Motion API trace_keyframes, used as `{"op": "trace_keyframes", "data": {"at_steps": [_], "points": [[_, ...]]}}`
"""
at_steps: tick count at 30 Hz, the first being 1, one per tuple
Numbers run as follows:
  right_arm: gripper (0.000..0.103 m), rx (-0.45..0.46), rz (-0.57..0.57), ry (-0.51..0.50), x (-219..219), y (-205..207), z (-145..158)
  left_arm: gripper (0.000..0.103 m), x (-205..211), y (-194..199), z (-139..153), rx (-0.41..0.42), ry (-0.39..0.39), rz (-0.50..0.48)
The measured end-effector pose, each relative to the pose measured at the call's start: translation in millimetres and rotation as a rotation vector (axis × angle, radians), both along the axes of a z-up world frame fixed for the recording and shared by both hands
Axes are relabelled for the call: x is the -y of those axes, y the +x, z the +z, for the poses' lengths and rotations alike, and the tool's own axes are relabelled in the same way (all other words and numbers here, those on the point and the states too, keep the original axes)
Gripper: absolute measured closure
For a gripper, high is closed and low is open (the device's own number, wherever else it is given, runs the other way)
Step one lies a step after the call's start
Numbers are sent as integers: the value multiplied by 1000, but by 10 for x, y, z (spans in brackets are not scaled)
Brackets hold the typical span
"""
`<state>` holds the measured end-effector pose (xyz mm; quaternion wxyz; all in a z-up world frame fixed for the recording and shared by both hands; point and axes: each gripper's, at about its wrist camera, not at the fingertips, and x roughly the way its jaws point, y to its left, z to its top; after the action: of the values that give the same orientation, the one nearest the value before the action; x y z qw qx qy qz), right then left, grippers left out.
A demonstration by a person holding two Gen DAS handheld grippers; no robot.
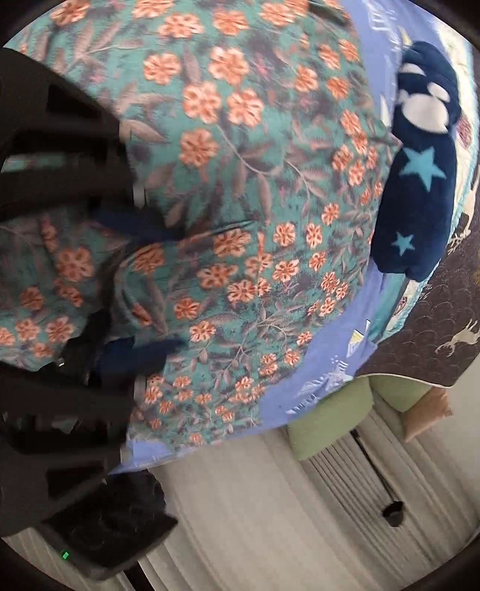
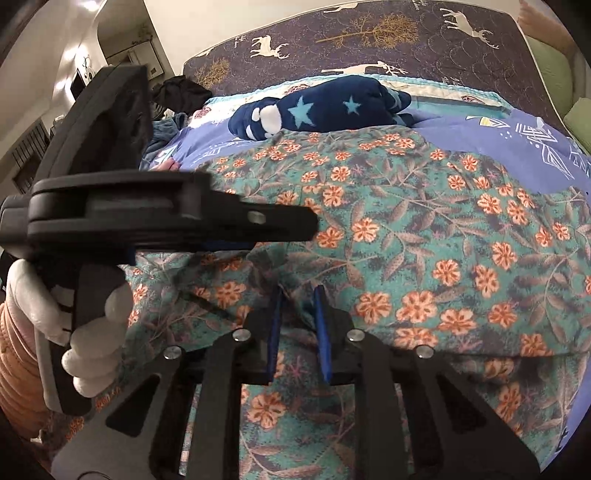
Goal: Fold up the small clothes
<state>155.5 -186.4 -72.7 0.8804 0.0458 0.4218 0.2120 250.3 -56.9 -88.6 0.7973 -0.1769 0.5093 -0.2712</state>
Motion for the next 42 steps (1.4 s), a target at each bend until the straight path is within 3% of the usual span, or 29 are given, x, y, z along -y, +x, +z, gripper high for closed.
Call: {"op": "trace_keyframes", "data": {"at_steps": [1,3,6,9,11,15,17,20,23,27,31,36,39,42], "points": [[84,3,0,1,4,-6,8,101,30,31,-22,-19,-19,-17],[84,9,-1,4,23,-44,49,101,26,64,-17,-35,-51,2],[79,51,-8,6,121,-168,198,101,-14,24,195,42,-52,7],[75,74,-37,8,345,-285,301,101,-145,-39,555,116,-112,5],[75,50,-87,1,574,-324,277,101,-297,-153,917,219,-119,0],[75,-25,-271,-26,1107,-337,113,101,-693,-365,1324,356,-66,41],[73,-72,-369,22,1375,-341,28,101,-898,-475,1378,403,2,83],[76,-86,-382,98,1491,-364,-4,101,-1191,-551,1269,407,115,151],[73,-63,-370,21,1361,-364,13,101,-1416,-542,983,330,171,200],[68,-39,-337,-52,1199,-389,53,101,-1623,-540,699,250,161,249],[57,-59,-290,-23,1181,-431,107,99,-1690,-577,591,255,182,247],[57,-32,-265,-30,1150,-604,323,75,-1772,-573,394,235,319,292],[57,21,-251,5,1152,-635,486,64,-1856,-615,376,230,305,317],[57,52,-236,13,1088,-544,526,62,-1838,-616,327,218,315,306]]}}
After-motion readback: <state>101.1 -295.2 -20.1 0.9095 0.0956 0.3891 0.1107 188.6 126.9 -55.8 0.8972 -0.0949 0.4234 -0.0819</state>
